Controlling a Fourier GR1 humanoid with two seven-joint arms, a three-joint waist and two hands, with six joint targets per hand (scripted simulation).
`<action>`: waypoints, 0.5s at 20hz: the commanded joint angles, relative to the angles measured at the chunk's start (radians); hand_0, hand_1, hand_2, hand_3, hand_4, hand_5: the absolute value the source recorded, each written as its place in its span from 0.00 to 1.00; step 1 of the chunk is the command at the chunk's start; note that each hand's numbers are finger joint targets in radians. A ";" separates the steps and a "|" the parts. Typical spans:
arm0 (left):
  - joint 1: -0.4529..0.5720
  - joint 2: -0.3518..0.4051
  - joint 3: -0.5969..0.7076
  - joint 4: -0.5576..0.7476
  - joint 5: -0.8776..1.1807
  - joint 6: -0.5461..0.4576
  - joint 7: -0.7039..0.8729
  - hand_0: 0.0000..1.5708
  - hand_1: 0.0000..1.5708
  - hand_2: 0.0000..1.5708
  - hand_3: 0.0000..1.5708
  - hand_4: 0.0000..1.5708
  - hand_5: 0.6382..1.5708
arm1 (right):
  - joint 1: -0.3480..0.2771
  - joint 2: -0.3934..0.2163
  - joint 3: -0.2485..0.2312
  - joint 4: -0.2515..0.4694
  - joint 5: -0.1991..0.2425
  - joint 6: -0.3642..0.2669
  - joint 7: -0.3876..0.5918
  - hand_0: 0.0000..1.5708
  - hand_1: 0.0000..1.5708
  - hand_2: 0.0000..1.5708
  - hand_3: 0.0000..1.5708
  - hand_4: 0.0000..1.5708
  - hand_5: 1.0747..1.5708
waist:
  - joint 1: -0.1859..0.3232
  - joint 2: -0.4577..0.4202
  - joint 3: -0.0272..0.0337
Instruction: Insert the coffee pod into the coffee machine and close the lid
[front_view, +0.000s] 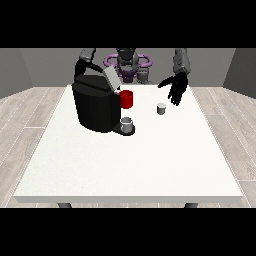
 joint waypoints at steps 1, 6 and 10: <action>-0.046 -0.009 -0.024 0.119 -0.072 0.018 -0.035 0.00 0.00 0.00 0.00 0.00 1.00 | -0.043 -0.017 -0.022 0.006 0.002 0.006 0.026 0.00 0.00 0.00 0.00 0.00 1.00 | -0.003 0.031 0.0001; -0.093 0.026 -0.019 0.220 -0.144 0.064 -0.121 0.00 0.00 0.00 0.00 0.00 1.00 | -0.025 0.028 0.015 0.046 0.028 -0.043 0.001 0.00 0.00 0.00 0.00 0.00 1.00 | 0.006 0.087 0.0000; -0.157 -0.073 -0.057 0.245 -0.213 0.171 -0.087 0.31 0.31 0.46 0.31 0.00 1.00 | -0.115 0.016 -0.034 0.093 -0.033 -0.007 0.060 0.00 0.00 0.00 0.00 0.00 1.00 | 0.017 0.081 0.0003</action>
